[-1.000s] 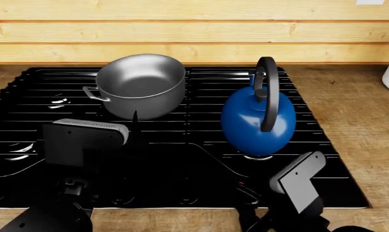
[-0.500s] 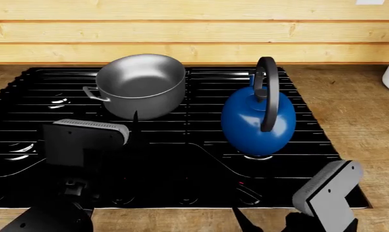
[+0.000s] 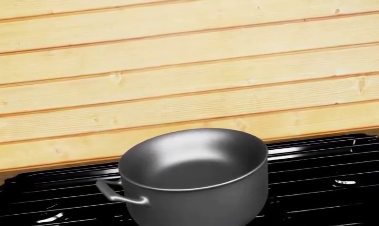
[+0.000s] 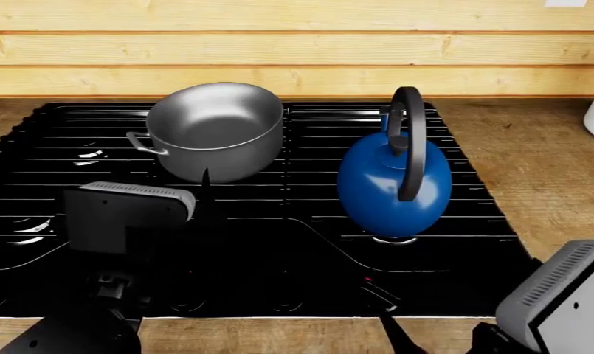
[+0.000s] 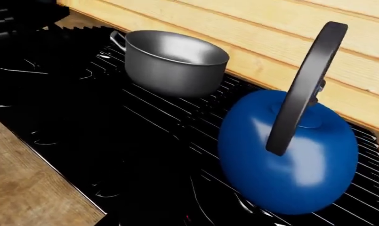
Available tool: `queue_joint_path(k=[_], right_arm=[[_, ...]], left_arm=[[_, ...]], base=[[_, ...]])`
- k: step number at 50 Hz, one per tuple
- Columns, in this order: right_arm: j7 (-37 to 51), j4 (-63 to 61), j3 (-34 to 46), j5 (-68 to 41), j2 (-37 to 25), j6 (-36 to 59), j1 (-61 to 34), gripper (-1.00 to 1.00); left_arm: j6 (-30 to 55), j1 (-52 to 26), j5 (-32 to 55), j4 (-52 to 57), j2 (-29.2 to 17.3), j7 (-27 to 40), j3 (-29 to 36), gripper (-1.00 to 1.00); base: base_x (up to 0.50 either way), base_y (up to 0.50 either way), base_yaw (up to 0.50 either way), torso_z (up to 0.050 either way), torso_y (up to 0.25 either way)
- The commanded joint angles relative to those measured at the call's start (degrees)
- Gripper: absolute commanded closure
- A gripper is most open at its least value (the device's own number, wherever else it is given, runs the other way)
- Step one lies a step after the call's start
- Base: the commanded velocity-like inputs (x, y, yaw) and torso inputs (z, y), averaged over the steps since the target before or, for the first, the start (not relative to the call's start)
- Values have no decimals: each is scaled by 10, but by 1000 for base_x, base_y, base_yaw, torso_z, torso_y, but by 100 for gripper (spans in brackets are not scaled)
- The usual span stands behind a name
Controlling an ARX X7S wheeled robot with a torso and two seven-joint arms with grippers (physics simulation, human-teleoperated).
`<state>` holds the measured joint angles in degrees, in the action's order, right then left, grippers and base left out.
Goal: Pick the kettle from the counter and place it on a stove burner. Then turn the burner on.
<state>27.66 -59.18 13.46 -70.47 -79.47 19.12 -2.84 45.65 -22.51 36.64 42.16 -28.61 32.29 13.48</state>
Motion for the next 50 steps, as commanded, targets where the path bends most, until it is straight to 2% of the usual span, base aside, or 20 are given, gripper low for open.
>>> queue_joint_path(k=[1, 27, 34, 35, 36, 37, 38, 39, 40, 41, 42, 43, 44, 45, 46, 47, 48, 50], right_arm=[[40, -8, 65, 38, -105, -140, 22, -100], [69, -8, 32, 25, -105, -137, -9, -100], [104, -8, 21, 27, -105, -161, -18, -100], [190, -8, -65, -59, -19, -75, -104, -100], [104, -8, -151, 3, 67, -2, -18, -100], [18, -8, -236, 3, 153, -3, 68, -100], [-68, -8, -322, -83, 131, 54, 154, -100], [-116, -8, -408, -166, 138, 74, 240, -100], [-30, -8, -494, -252, 224, 160, 154, -100], [-116, -8, -580, -166, 183, 74, 240, -100], [-119, -8, -666, -80, 194, -5, 325, -100], [-92, -8, -752, -166, 174, 54, 411, -100], [-7, -8, -838, -252, 227, 140, 325, -100], [-92, -8, -779, -166, 213, 54, 411, -100], [-80, -8, -797, -80, 222, -17, 477, -100], [-38, -8, -883, -166, 203, 40, 464, -100], [32, -8, -969, -252, 221, 126, 378, -100], [179, -8, -948, -424, 258, 298, 206, -100]], left_arm=[[-1, 1, 0, 1, -2, 2, 2, -100], [7, -6, 15, 8, -5, 9, -5, -100], [5, -7, 18, 8, -6, 9, -9, -100], [1, -4, 15, 5, -6, 8, -8, -100], [-1, -2, 13, 3, -6, 8, -7, -100], [-1, -2, 13, 3, -6, 8, -6, -100], [0, -2, 15, 5, -6, 9, -7, -100], [2, -3, 17, 7, -6, 10, -9, -100], [3, -4, 17, 7, -7, 11, -8, -100], [0, -2, 14, 6, -7, 10, -7, -100], [-2, 0, 13, 5, -7, 10, -6, -100], [-4, 2, 12, 4, -6, 9, -5, -100], [-8, 4, 9, 2, -6, 8, -4, -100], [-9, 4, 8, 1, -6, 7, -4, -100], [-9, 4, 9, 0, -6, 8, -4, -100], [-6, 2, 12, 3, -6, 9, -6, -100], [-6, 2, 13, 3, -6, 9, -7, -100], [-13, 6, 12, 4, -7, 9, -10, -100]], base=[[0, 0, 0, 0, 0], [0, 0, 0, 0, 0], [0, 0, 0, 0, 0], [0, 0, 0, 0, 0], [0, 0, 0, 0, 0], [0, 0, 0, 0, 0], [0, 0, 0, 0, 0], [0, 0, 0, 0, 0], [0, 0, 0, 0, 0], [0, 0, 0, 0, 0], [0, 0, 0, 0, 0], [0, 0, 0, 0, 0], [0, 0, 0, 0, 0], [0, 0, 0, 0, 0], [0, 0, 0, 0, 0], [0, 0, 0, 0, 0], [0, 0, 0, 0, 0], [0, 0, 0, 0, 0]])
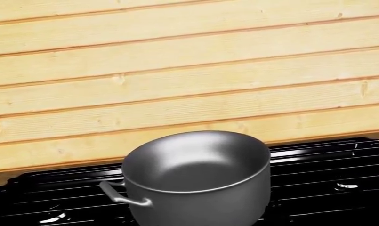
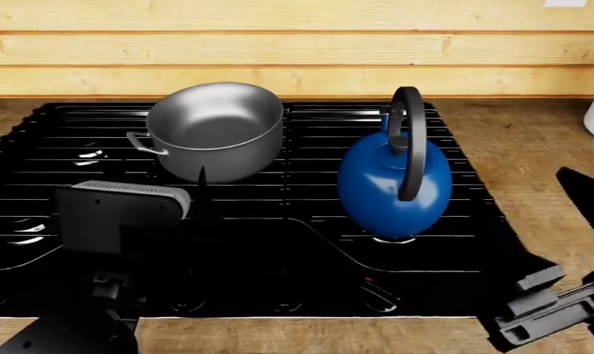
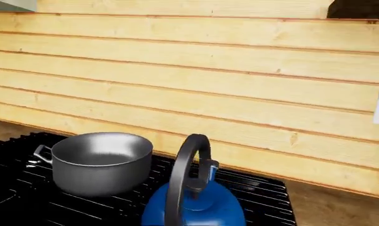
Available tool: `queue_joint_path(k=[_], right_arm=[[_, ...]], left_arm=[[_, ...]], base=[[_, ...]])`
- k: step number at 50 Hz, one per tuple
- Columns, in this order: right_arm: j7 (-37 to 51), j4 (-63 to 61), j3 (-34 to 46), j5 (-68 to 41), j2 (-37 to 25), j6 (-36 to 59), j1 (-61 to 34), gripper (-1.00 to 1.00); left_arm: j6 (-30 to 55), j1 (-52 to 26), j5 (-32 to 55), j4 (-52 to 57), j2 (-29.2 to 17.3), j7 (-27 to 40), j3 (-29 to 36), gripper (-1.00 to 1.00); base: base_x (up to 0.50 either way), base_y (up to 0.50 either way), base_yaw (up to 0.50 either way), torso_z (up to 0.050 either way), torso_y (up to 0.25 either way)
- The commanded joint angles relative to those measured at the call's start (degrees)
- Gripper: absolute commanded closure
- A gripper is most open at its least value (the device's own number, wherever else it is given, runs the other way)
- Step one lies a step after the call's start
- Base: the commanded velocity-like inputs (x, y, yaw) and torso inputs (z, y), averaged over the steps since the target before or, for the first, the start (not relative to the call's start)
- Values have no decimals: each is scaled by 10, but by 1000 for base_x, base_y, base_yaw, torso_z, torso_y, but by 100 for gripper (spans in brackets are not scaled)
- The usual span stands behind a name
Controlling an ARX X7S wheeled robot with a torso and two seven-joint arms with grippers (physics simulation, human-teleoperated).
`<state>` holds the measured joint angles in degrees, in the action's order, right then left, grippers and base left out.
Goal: Pick the kettle from the counter and place it on a stove burner. Then turn the burner on.
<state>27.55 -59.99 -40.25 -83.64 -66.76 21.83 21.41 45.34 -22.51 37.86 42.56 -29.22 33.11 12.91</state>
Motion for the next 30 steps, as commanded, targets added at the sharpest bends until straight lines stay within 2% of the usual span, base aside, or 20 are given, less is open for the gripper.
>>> queue_joint_path(k=[1, 2, 4, 7, 9, 13, 15, 16, 18, 19, 20, 21, 22, 23, 25, 26, 27, 28, 29, 30], right_arm=[[202, 1, -430, -378, 141, 356, -123, -100], [210, 1, -427, -456, 141, 398, -209, -100], [210, 5, -496, -468, 149, 413, -352, -100], [208, 16, -584, -479, 153, 404, -387, -100], [202, 19, -644, -487, 159, 412, -403, -100], [237, 31, -783, -485, 207, 407, -429, -100], [226, 13, -862, -487, 267, 447, -445, -100], [210, 4, -929, -515, 306, 462, -464, -100], [189, 12, -1005, -567, 370, 462, -494, -100], [183, 23, -1026, -582, 407, 464, -516, -100], [153, 42, -1044, -590, 467, 521, -570, -100], [134, 48, -1056, -584, 487, 569, -603, -100], [56, 55, -1075, -557, 531, 655, -672, -100], [-30, 25, -1102, -473, 573, 681, -681, -100], [-202, 0, -1163, -301, 651, 682, -718, -100], [-287, 33, -1167, -218, 668, 682, -753, -100], [-373, 24, -1215, -132, 668, 682, -787, -100], [-459, 0, -1254, -46, 668, 682, -813, -100], [-545, 5, -1219, 40, 668, 682, -822, -100], [-631, 5, -1205, 126, 668, 682, -830, -100]], left_arm=[[-14, 9, 1, 2, -2, 1, -11, -100], [-14, 9, 1, 2, -2, 1, -11, -100], [-28, 16, 0, -1, -1, 4, -26, -100], [-73, 30, -10, 5, 11, 8, -50, -100], [-145, 43, -30, 19, 35, 19, -88, -100], [-305, 86, 10, 73, 124, 75, -242, -100], [-388, 115, 52, 86, 178, 95, -316, -100], [-446, 134, 65, 72, 226, 97, -350, -100], [-521, 156, 46, 23, 283, 72, -361, -100], [-562, 164, 36, -4, 290, 80, -352, -100], [-585, 167, 46, -33, 289, 94, -349, -100], [-603, 166, 35, -41, 288, 99, -344, -100], [-663, 151, -4, -67, 291, 112, -328, -100], [-699, 138, -27, -89, 290, 119, -311, -100], [-842, 50, -52, -237, 291, 116, -191, -100], [-911, -20, -98, -323, 291, 30, -105, -100], [-997, -106, -89, -409, 292, 116, -49, -100], [-1052, -172, -19, -495, 292, 201, -10, -100], [-1053, -248, -20, -541, 292, 287, -5, -100], [-1053, -273, 43, -540, 292, 272, -4, -100]], base=[[0, 0, 0, 0, 0], [0, 0, 0, 0, 0], [0, 0, 0, 0, 0], [0, 0, 0, 0, 0], [0, 0, 0, 0, 0], [0, 0, 0, 0, 0], [0, 0, 0, 0, 0], [0, 0, 0, 0, 0], [0, 0, 0, 0, 0], [0, 0, 0, 0, 0], [0, 0, 0, 0, 0], [0, 0, 0, 0, 0], [0, 0, 0, 0, 0], [0, 0, 0, 0, 0], [0, 0, 0, 0, 0], [0, 0, 0, 0, 0], [0, 0, 0, 0, 0], [0, 0, 0, 0, 0], [0, 0, 0, 0, 0], [0, 0, 0, 0, 0]])
